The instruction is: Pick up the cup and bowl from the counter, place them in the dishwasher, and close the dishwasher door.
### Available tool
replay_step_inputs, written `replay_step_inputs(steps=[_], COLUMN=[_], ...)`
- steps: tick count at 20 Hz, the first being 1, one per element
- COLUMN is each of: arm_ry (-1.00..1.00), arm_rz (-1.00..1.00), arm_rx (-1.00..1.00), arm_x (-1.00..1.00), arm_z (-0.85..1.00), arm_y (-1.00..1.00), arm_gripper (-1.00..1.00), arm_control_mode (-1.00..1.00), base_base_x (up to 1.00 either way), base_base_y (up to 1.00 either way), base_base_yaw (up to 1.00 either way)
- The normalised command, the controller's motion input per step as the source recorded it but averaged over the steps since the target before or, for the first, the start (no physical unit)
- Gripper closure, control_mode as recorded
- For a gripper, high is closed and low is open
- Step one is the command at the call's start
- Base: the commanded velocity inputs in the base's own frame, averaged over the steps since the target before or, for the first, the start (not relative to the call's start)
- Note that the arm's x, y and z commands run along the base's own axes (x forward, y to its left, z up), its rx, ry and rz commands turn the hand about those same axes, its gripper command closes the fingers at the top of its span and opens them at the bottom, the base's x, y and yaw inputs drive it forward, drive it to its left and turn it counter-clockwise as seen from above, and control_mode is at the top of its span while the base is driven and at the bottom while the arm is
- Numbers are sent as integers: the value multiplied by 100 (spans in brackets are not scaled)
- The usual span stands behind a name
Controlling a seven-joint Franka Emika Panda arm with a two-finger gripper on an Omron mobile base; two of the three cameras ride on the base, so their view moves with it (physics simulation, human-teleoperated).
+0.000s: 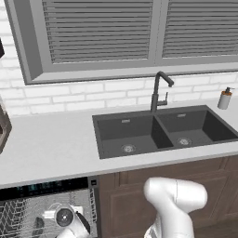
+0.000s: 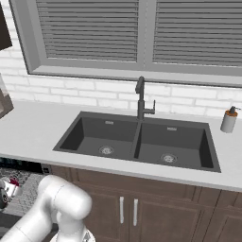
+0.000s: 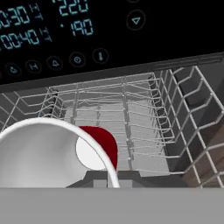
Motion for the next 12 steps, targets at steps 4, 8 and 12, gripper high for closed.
replay_step_inputs(steps=[4, 8, 12], arm_ry=[1, 26, 28], arm_rz=[0, 0, 0], arm_rx=[1, 0, 0], arm_x=[28, 61, 64], arm_z=[33, -32, -59], arm_y=[0, 0, 0], arm_gripper=[100, 100, 100], arm_control_mode=[-100, -100, -100], base_base_x=[0, 0, 0], base_base_y=[0, 0, 0], base_base_yaw=[0, 0, 0])
